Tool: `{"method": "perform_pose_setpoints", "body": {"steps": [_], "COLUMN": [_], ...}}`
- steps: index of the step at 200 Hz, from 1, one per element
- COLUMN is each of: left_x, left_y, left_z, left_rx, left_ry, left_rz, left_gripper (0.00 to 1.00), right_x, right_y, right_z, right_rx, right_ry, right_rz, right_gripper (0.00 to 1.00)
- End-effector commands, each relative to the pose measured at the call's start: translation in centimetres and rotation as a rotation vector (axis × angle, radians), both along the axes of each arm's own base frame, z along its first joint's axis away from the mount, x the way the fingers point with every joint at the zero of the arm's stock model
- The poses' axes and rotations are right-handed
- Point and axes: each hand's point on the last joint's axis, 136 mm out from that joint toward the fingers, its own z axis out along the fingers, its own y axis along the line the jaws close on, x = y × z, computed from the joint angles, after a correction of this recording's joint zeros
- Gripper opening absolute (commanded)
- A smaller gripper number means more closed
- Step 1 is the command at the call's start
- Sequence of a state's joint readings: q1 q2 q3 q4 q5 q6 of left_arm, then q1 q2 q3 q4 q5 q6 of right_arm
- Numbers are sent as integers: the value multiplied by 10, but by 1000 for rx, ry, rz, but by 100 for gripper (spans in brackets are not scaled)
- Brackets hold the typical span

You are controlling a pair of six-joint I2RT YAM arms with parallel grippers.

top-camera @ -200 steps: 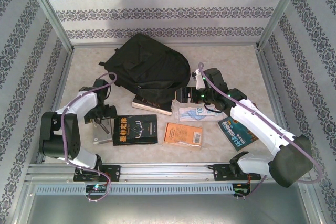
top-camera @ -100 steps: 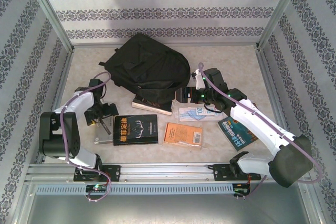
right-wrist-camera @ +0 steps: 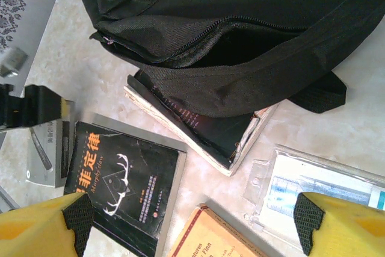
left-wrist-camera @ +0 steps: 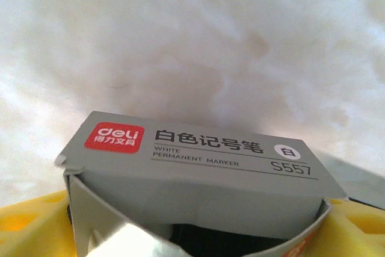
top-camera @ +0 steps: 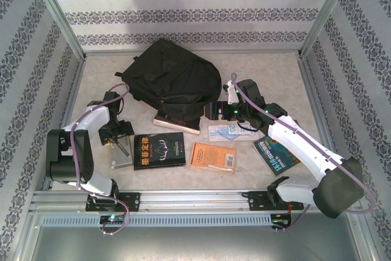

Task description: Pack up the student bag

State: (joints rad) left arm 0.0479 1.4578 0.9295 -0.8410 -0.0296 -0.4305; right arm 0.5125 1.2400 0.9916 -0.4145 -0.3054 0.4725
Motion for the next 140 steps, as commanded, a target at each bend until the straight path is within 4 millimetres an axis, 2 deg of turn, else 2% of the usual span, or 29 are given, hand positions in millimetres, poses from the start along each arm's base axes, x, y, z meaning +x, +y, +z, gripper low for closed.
{"method": "perform_pose_setpoints", "body": {"steps": [1, 38, 65, 87, 115, 140], "left_x": [5, 13, 17, 18, 14, 10], "left_y": [12, -8, -31, -52, -72, -88], "left_z": [49, 98, 128, 150, 175, 196], "left_rx": [58, -50, -172, -306, -446, -538], "left_ry": [-111, -272, -396, -480, -542, -568], "left_rz": [61, 112, 158, 210, 257, 252], "left_gripper": [84, 81, 80, 80, 79, 80], "right_x": [-3, -12, -23, -38, -50, -48], "right_y": [2, 19, 44, 76, 114, 136], "right_z": [13, 28, 43, 55, 51, 44], "right_rx": [29, 108, 232, 317, 289, 290], "right_ry": [-20, -25, -24, -38, -51, -45], "right_rz": [2, 48, 131, 230, 315, 339], "right_gripper": [87, 87, 87, 87, 87, 90]}}
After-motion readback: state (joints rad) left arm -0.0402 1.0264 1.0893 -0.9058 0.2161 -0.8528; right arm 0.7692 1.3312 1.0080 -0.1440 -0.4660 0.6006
